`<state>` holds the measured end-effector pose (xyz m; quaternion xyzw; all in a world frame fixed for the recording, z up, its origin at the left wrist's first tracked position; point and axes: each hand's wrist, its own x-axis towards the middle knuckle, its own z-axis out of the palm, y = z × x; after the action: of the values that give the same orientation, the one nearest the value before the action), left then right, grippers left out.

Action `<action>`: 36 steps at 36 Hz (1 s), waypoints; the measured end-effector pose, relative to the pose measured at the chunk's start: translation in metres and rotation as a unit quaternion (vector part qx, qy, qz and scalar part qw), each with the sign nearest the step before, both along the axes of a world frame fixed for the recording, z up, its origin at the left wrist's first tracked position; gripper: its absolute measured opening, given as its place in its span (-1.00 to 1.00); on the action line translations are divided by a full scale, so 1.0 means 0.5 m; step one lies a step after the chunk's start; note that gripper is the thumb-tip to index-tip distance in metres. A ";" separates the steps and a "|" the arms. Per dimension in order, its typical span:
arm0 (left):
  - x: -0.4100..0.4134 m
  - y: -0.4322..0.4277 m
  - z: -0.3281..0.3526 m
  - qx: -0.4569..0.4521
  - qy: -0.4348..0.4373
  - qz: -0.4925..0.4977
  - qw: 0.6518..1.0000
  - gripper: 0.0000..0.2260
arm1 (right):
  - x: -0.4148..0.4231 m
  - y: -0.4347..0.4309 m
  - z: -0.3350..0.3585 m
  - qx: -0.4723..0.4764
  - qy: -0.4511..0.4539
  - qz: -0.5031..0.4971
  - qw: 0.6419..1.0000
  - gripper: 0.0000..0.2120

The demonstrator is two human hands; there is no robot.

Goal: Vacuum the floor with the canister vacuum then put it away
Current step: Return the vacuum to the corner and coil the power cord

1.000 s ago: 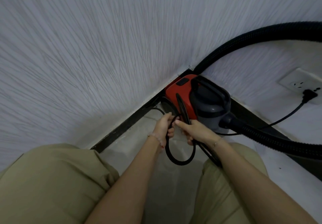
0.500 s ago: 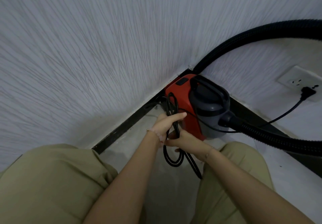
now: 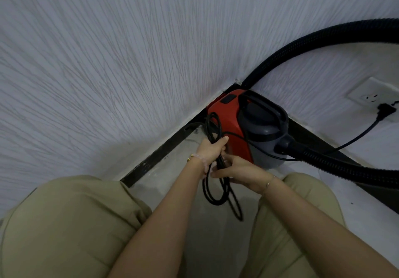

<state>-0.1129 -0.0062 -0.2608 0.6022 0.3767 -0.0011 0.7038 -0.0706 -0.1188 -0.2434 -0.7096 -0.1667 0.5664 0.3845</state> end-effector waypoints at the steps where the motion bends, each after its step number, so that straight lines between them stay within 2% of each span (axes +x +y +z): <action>1: -0.001 0.003 0.001 0.056 -0.002 -0.033 0.998 -0.80 | 0.007 -0.001 0.003 -0.015 0.001 -0.012 1.000 -0.53; 3: -0.003 0.007 0.011 0.159 -0.008 -0.087 0.983 -0.83 | 0.029 -0.007 0.008 -0.024 0.008 -0.046 0.999 -0.42; 5: -0.006 0.018 0.016 0.252 -0.008 -0.140 0.958 -0.74 | 0.052 -0.013 0.018 -0.010 0.000 -0.092 0.996 -0.54; 7: -0.012 0.032 0.018 0.344 0.009 -0.189 0.920 -0.73 | 0.073 -0.014 0.028 0.010 -0.037 -0.187 0.982 -0.71; 9: -0.017 0.045 0.015 0.435 0.041 -0.220 0.873 -0.76 | 0.095 -0.014 0.027 0.026 -0.115 -0.290 0.950 -0.76; 11: -0.020 0.050 0.010 0.497 0.059 -0.260 0.825 -0.76 | 0.111 -0.008 0.032 0.050 -0.176 -0.333 0.925 -0.80; 15: -0.024 0.052 -0.023 0.565 0.091 -0.412 0.709 -0.67 | 0.132 0.016 0.046 0.070 -0.213 -0.268 0.937 -0.89; 17: -0.031 0.052 -0.029 0.586 0.093 -0.458 0.662 -0.61 | 0.133 0.032 0.048 0.055 -0.205 -0.197 0.957 -0.83; 19: -0.040 0.049 -0.031 0.617 0.069 -0.451 0.641 -0.60 | 0.128 0.050 0.040 0.034 -0.172 -0.138 0.975 -0.72; 21: -0.052 0.043 -0.026 0.655 0.010 -0.424 0.626 -0.61 | 0.119 0.064 0.029 0.022 -0.137 -0.099 0.985 -0.71; 24: -0.058 0.041 -0.043 0.725 -0.047 -0.378 0.574 -0.61 | 0.109 0.074 0.000 0.008 -0.114 -0.071 0.991 -0.67; 28: -0.051 0.040 -0.036 0.734 -0.052 -0.408 0.540 -0.80 | 0.105 0.080 -0.019 -0.007 -0.125 -0.033 0.992 -0.60; 29: -0.051 0.041 -0.027 0.728 -0.047 -0.428 0.533 -0.79 | 0.106 0.082 -0.019 -0.012 -0.121 -0.026 0.992 -0.59; 31: -0.048 0.054 -0.029 0.730 -0.063 -0.460 0.502 -0.85 | 0.114 0.087 -0.021 -0.020 -0.115 -0.025 0.993 -0.58; 32: -0.043 0.061 -0.038 0.733 -0.084 -0.482 0.473 -0.88 | 0.119 0.091 -0.022 -0.019 -0.111 -0.028 0.993 -0.60; 33: -0.041 0.062 -0.031 0.729 -0.087 -0.503 0.456 -0.84 | 0.122 0.097 -0.022 -0.016 -0.105 -0.034 0.994 -0.61; 34: -0.035 0.066 -0.036 0.746 -0.110 -0.505 0.420 -0.84 | 0.124 0.105 -0.021 -0.012 -0.092 -0.041 0.995 -0.61; 36: -0.025 0.068 -0.043 0.757 -0.136 -0.520 0.372 -0.87 | 0.125 0.123 -0.019 -0.020 -0.072 -0.042 0.996 -0.50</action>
<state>-0.1255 0.0278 -0.2825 0.9528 -0.2674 0.0008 -0.1438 -0.0083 -0.0572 -0.2528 -0.7624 -0.1524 0.5006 0.3807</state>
